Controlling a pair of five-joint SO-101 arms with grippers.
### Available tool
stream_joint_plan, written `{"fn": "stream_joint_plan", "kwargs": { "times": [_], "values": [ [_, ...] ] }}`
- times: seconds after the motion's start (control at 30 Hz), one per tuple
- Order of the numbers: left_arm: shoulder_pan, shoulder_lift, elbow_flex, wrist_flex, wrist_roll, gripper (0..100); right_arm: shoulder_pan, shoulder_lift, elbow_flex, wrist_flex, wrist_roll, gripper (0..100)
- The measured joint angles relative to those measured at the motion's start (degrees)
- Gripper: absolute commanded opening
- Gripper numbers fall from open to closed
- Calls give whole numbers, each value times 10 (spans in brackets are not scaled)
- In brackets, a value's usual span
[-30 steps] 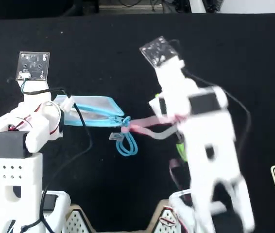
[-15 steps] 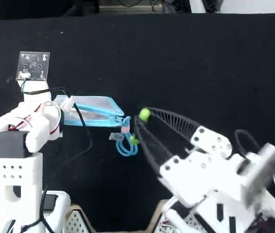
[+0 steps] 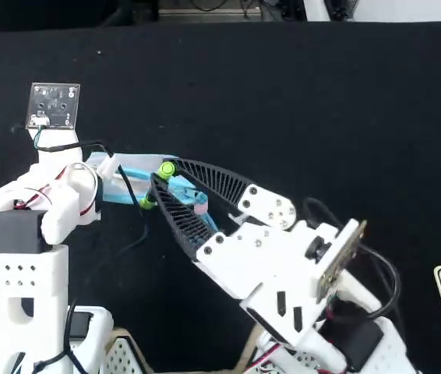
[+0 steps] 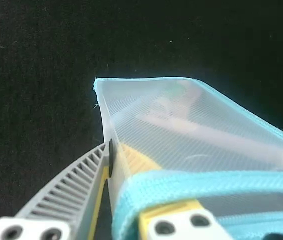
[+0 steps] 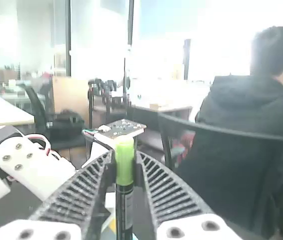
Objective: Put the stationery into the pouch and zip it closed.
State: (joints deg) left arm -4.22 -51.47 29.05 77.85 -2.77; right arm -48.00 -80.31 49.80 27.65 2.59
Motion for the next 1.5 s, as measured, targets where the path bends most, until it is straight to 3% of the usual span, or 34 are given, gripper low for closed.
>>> {"fn": "stream_joint_plan", "kwargs": {
  "times": [0.37, 0.77, 1.03, 1.5],
  "values": [
    [0, 0, 1, 0, -1, 30, -1, -9, 90, -100, 1, 11],
    [0, 0, 1, 0, -1, 30, 6, -18, 109, -114, 133, 11],
    [0, 0, 1, 0, 0, 30, 51, -7, 137, -151, 140, 11],
    [0, 1, 1, 0, 0, 30, 52, -13, 207, -151, 134, 12]
  ]
}}
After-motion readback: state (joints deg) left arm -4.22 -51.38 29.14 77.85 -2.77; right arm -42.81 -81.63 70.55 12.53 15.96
